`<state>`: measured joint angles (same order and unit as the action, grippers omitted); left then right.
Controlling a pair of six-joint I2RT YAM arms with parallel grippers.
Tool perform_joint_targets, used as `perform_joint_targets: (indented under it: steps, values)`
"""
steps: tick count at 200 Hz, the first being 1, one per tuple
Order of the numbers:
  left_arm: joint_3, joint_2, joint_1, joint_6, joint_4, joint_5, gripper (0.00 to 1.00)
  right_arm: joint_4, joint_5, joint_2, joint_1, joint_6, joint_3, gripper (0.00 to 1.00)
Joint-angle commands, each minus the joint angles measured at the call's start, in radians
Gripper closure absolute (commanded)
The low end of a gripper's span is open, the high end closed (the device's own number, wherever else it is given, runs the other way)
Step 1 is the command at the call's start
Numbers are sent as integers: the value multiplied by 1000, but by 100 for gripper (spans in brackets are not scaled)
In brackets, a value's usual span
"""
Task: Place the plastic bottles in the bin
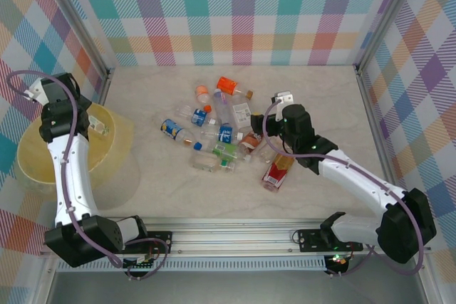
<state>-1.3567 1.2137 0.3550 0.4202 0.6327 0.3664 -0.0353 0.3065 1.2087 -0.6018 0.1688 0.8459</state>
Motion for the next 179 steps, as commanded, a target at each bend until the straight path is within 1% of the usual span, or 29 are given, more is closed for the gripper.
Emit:
perform_joint_targets:
  steps: [1,31,49,74,98,118,135,150,153,164,172,179]
  values:
    - [11,19,7,47,-8,-10,50,-4,2,11,4,2,39,0]
    - [24,20,7,82,-6,-8,43,9,4,4,4,8,32,0]
    - [22,19,7,90,2,-9,41,24,15,-7,4,16,23,0]
    - [-2,10,7,90,23,-29,37,94,16,-24,9,63,14,0]
    - [-19,-20,7,89,32,-83,31,260,2,-34,32,170,17,0]
    - [-25,-46,1,101,28,-164,25,448,18,-33,63,336,29,0]
    - [-32,-62,-32,107,28,-206,18,590,20,-32,72,486,32,0]
    - [-48,-71,-60,104,34,-210,12,661,-28,-29,73,574,26,0]
    - [-50,-72,-88,102,36,-210,11,669,-41,-28,73,583,23,0]
    - [-62,-76,-119,98,37,-215,8,682,-101,-28,73,619,7,0]
    - [-68,-80,-139,95,34,-222,0,687,-139,-28,72,638,-4,0]
    - [-74,-84,-156,94,30,-229,0,693,-168,-26,72,658,-13,0]
